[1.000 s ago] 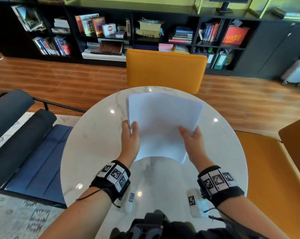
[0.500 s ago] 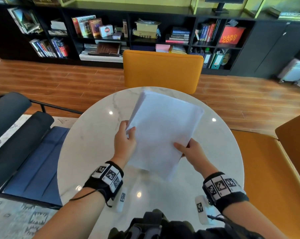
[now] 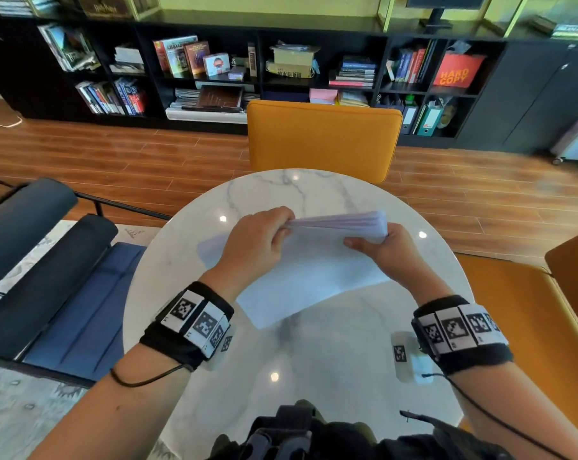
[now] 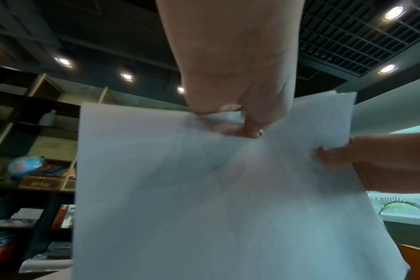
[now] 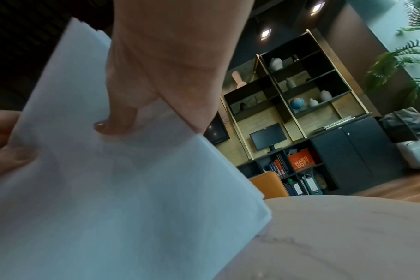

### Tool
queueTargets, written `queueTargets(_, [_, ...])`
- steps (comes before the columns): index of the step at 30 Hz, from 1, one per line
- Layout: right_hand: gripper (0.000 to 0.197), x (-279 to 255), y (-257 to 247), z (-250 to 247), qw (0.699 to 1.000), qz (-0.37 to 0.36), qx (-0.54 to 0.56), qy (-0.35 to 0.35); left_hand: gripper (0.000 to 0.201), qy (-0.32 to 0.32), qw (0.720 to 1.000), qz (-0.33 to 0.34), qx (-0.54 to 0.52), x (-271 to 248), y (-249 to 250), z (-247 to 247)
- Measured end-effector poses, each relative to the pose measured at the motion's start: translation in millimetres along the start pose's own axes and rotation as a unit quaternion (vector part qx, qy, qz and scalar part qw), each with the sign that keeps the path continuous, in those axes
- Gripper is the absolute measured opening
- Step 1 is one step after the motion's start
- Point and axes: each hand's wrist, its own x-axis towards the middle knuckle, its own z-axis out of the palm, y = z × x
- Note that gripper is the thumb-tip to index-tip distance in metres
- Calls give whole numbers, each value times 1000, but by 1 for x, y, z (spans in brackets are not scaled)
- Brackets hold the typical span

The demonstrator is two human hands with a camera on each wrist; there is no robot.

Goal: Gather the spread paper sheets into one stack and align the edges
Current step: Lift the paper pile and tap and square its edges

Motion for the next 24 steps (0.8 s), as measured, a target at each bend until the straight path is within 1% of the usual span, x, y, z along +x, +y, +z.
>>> queueTargets(1, [14,-1,1,1,1000,12,14,1,11,-1,1000,-2,-4,0,0,-2])
queueTargets(3, [14,-3,7,3,998,37,41,10,17,3,1000,-22,-18,-2,-2,-7])
queueTargets(4, [16,-3,10,3,997,52,56,21,21,11,999,-46,-25,-4,-6,-11])
queueTargets(6, [14,-4,17,-1,992,78,95,40,29,31,990,-128,-42,-9,-22,-20])
queueTargets(7, [12,-5,21,-4,988,89,115,47,33,34,980,-186,-62,-13,-31,-24])
queueTargets(8, [9,-6,24,-6,985,94,134,50,37,32,964,-245,-101,-17,-39,-28])
queueTargets(9, [8,-7,26,-9,983,94,148,48,39,24,941,-297,-159,-21,-47,-30])
queueTargets(10, [7,-8,29,-9,982,95,158,46,40,14,917,-332,-221,-24,-53,-29])
queueTargets(11, [7,-8,30,-9,981,96,164,43,38,1,895,-351,-276,-27,-58,-27])
queueTargets(13, [7,-9,33,-7,981,100,164,39,31,-24,865,-362,-347,-31,-59,-19])
queueTargets(14, [8,-8,35,-5,981,105,158,41,29,-20,855,-365,-367,-32,-57,-13])
queueTargets(15, [9,-6,37,-3,981,110,150,46,29,0,849,-370,-378,-32,-55,-8])
queueTargets(16, [9,-5,40,-1,982,114,142,53,30,33,845,-379,-376,-32,-50,-2])
queueTargets(18, [8,-2,43,4,983,108,133,70,39,104,844,-395,-347,-30,-40,9])
queueTargets(21, [8,0,47,10,980,92,148,94,55,161,849,-408,-295,-28,-23,23])
queueTargets(22, [9,1,48,12,979,90,153,102,55,177,852,-400,-287,-29,-18,27])
queueTargets(24, [6,3,55,15,974,103,169,110,42,200,855,-384,-287,-31,-11,34])
